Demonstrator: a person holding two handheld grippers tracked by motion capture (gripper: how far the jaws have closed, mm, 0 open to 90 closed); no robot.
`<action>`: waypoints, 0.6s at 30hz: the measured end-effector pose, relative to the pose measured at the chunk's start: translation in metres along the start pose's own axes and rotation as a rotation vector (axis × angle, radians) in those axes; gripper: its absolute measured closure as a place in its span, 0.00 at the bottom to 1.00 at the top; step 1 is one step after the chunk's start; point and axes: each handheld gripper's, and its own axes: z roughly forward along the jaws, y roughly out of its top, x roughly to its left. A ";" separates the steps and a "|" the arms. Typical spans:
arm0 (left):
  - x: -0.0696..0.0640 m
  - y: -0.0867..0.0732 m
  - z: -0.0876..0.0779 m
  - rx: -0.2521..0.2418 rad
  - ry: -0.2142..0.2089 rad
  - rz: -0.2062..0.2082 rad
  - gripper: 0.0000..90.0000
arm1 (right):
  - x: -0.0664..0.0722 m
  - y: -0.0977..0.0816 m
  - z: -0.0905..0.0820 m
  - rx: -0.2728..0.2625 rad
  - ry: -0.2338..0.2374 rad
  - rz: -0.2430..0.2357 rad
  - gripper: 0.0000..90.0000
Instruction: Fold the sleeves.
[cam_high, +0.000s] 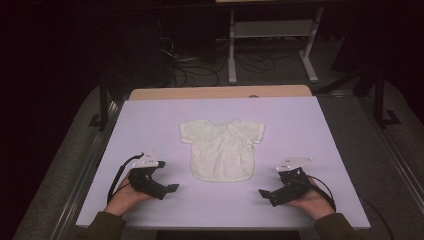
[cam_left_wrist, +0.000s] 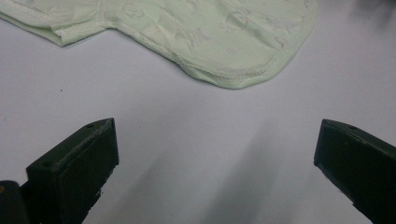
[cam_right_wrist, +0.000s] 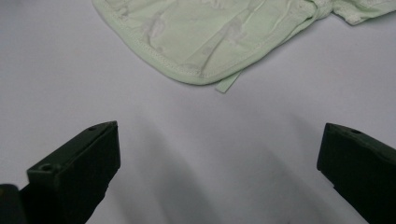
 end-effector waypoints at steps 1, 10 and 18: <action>0.000 0.000 0.000 0.000 -0.001 0.000 0.00 | 0.000 0.000 0.000 0.001 0.001 0.000 0.00; 0.000 0.002 0.001 0.003 -0.002 -0.004 0.00 | 0.000 0.000 0.000 -0.001 0.001 0.000 0.00; 0.001 0.004 0.001 -0.008 -0.009 -0.006 0.00 | 0.000 0.001 -0.001 -0.009 0.008 -0.005 0.00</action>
